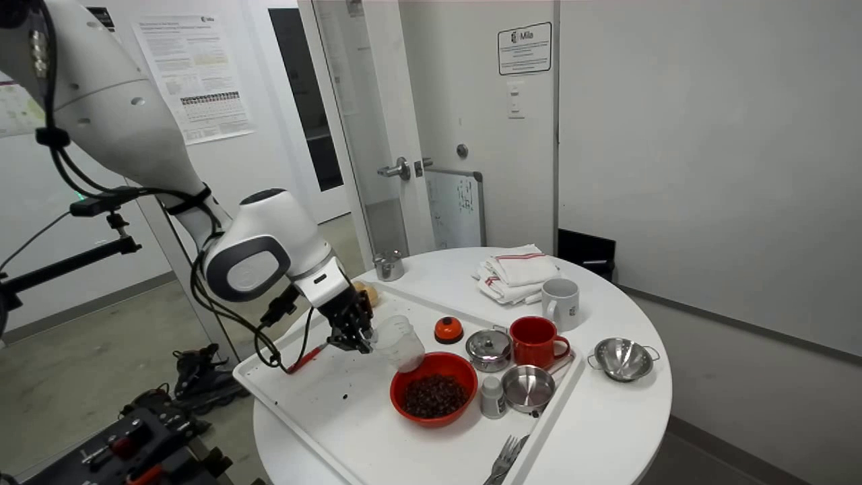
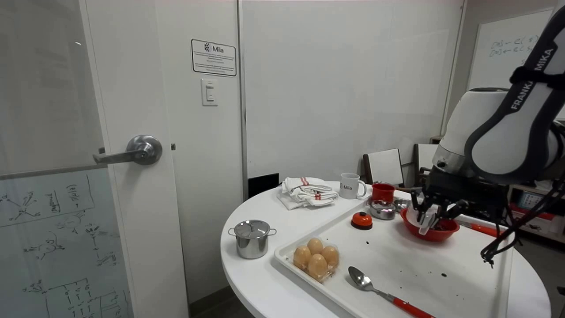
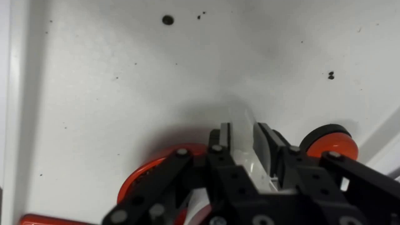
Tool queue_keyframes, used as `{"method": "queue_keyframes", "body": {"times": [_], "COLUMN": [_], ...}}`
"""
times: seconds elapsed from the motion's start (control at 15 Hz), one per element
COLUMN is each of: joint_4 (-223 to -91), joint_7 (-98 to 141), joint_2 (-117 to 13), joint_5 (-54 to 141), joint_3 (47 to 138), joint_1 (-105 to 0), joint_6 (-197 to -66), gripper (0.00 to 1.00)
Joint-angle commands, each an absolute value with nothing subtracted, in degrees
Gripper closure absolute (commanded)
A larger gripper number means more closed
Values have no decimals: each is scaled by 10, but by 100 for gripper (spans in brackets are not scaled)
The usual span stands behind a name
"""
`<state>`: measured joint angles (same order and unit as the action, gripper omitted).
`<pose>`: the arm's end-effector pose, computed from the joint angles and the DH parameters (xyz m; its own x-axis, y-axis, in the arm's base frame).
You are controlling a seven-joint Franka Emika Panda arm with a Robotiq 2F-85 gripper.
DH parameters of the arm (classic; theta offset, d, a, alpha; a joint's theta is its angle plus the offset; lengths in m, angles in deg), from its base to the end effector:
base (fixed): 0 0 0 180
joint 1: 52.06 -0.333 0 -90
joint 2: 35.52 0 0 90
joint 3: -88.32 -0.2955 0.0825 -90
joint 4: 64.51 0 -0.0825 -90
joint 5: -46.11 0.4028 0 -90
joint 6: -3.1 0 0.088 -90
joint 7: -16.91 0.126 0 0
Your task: Pick up the colourless cup from the table, pour some of its contents in the orange bowl and put the cup back on the table.
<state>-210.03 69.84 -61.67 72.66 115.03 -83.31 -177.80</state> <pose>0.4606 -0.0335 0.0959 0.2917 -0.9266 0.2374 -0.9299 -0.3328 -0.1564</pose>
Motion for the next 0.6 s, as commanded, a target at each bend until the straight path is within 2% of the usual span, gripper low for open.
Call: {"method": "queue_keyframes", "body": {"times": [0.0, 0.4, 0.53], "joint_4": [-2111, -2117, -2118], "joint_7": [712, 736, 787], "joint_2": [-596, -563, -542], "joint_5": [715, 693, 619], "joint_3": [1221, 1289, 1250], "joint_1": [-897, -1006, -973], "joint_6": [-1704, -1594, -1585], "gripper": [90, 90, 90]}}
